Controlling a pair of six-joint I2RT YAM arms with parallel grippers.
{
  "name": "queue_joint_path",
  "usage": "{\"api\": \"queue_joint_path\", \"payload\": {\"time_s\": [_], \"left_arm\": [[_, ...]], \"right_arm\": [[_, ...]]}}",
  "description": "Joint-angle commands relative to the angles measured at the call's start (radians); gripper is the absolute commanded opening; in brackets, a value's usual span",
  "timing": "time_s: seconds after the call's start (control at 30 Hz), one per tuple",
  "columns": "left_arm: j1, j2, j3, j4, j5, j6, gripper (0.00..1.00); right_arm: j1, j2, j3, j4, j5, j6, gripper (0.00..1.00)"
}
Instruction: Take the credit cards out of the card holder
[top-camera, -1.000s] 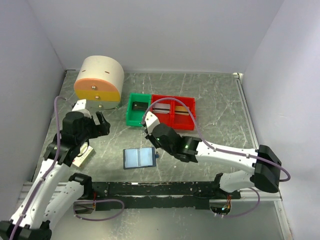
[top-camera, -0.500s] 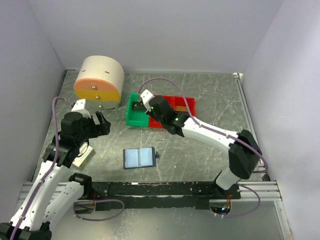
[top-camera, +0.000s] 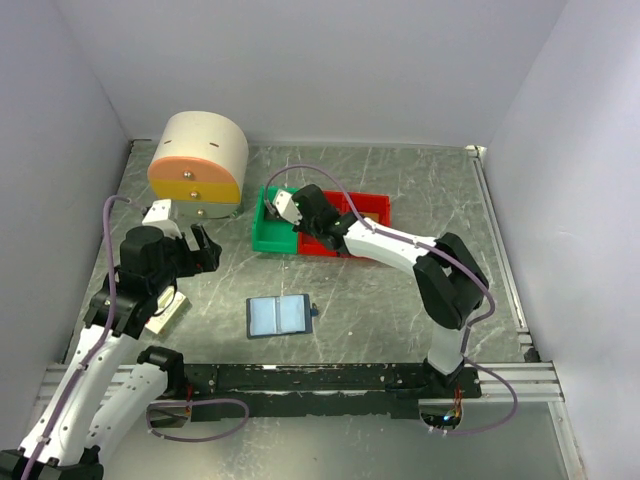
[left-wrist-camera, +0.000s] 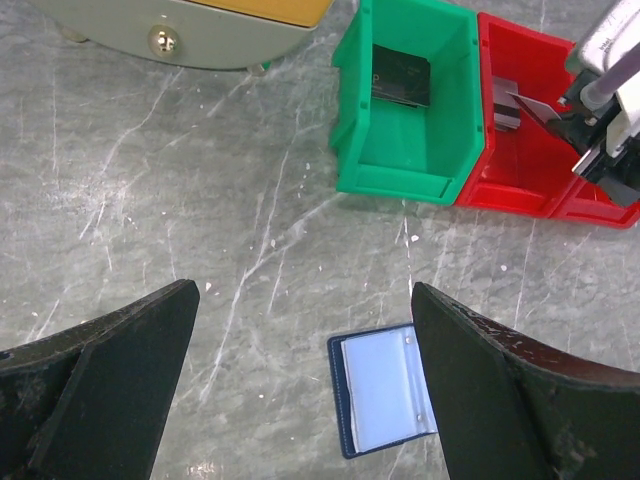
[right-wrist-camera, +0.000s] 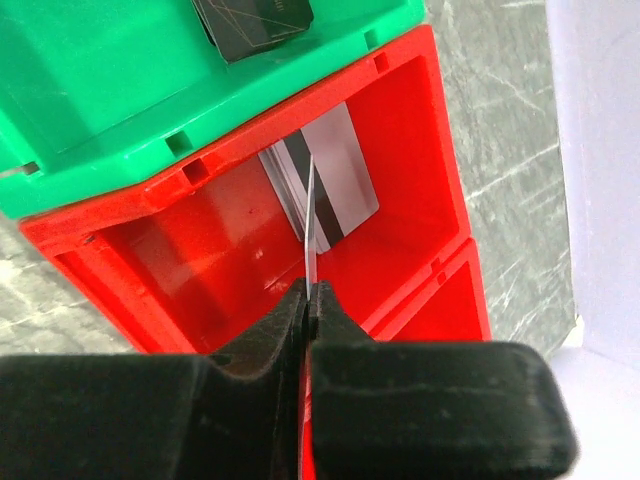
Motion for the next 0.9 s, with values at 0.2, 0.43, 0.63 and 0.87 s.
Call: {"api": "queue_joint_path", "payload": {"time_s": [0.2,0.43,0.63,0.87], "left_arm": [[0.006,-0.012,-0.009,0.041,0.052,0.029,1.0],[0.006,-0.01,-0.01,0.04,0.055,0.031,1.0],[0.006,-0.011,-0.011,0.041,0.056,0.031,1.0],[0.006,-0.009,-0.011,0.042,0.057,0.029,0.99]], "right_arm": [[-0.061,0.074,-0.003,0.185,-0.096,-0.22,0.0],[-0.078,0.147,-0.015,0.337,-0.058,-0.29,0.0],[-0.083,0.206,0.014,0.34,-0.029,-0.34,0.0],[-0.092,0.258,0.028,0.341,-0.006,-0.362,0.0]]}}
